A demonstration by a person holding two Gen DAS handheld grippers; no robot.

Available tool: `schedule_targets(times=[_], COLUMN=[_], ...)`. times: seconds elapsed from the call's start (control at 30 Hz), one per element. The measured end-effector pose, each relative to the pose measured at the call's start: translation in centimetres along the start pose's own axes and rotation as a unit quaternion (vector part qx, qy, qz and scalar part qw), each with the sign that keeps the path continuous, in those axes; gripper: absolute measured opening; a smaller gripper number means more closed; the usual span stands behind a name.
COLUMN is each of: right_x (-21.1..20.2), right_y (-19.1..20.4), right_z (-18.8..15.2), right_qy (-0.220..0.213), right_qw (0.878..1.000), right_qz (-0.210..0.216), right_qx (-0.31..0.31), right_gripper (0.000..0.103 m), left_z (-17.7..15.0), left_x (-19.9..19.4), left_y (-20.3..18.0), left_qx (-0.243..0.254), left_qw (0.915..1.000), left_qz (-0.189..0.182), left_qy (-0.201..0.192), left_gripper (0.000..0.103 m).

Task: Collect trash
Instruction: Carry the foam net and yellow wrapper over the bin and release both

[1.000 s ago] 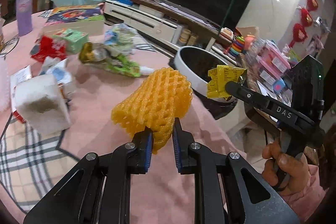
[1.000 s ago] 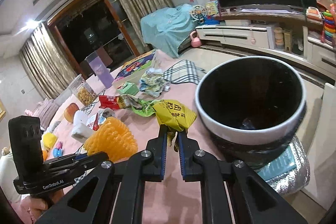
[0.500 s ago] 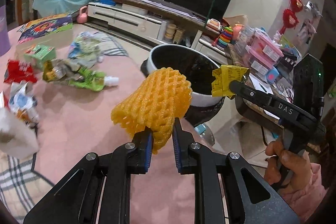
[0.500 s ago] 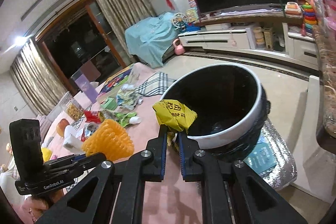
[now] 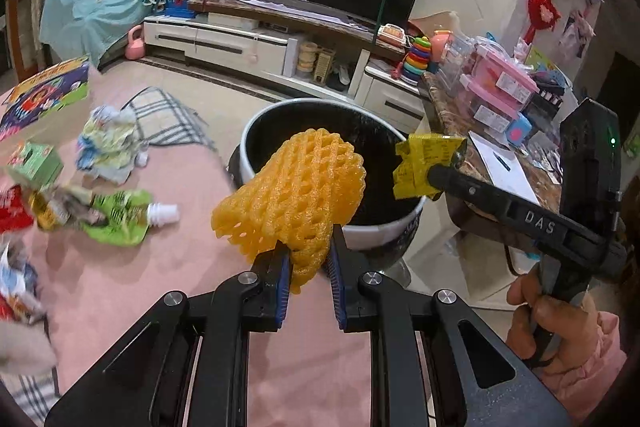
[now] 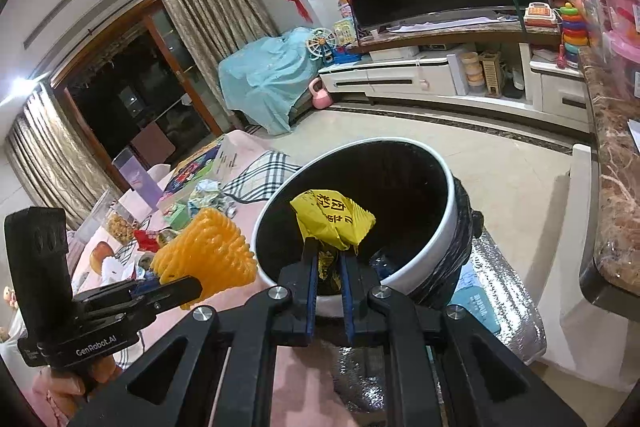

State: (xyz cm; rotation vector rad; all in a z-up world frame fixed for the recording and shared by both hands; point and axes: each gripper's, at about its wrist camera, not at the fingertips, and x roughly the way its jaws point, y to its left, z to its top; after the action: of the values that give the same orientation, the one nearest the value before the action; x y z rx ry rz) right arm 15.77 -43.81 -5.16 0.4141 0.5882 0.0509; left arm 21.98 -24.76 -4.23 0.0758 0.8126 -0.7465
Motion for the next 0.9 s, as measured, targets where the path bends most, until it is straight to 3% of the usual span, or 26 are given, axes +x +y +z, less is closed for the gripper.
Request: schedule_targets(times=[0.43, 0.9], right_x=[2.4, 4.2], right_y=[-1.3, -2.2], right_z=[2.5, 3.3], right_qy=[0.021, 0.041], right_qw=[1.000, 0.999], right_qz=[-0.013, -0.024], right_qx=[-0.001, 0.005], right_gripper=[0.011, 0.014], left_z=[3.9, 5.0], left_x=[4.5, 7.2], left_y=[-0.6, -1.0], left_qx=[0.029, 0.033], left_qw=[0.9992, 0.9981], left_qz=[0.007, 0.004], left_qy=[0.026, 0.051], left_gripper=[0.016, 0.016])
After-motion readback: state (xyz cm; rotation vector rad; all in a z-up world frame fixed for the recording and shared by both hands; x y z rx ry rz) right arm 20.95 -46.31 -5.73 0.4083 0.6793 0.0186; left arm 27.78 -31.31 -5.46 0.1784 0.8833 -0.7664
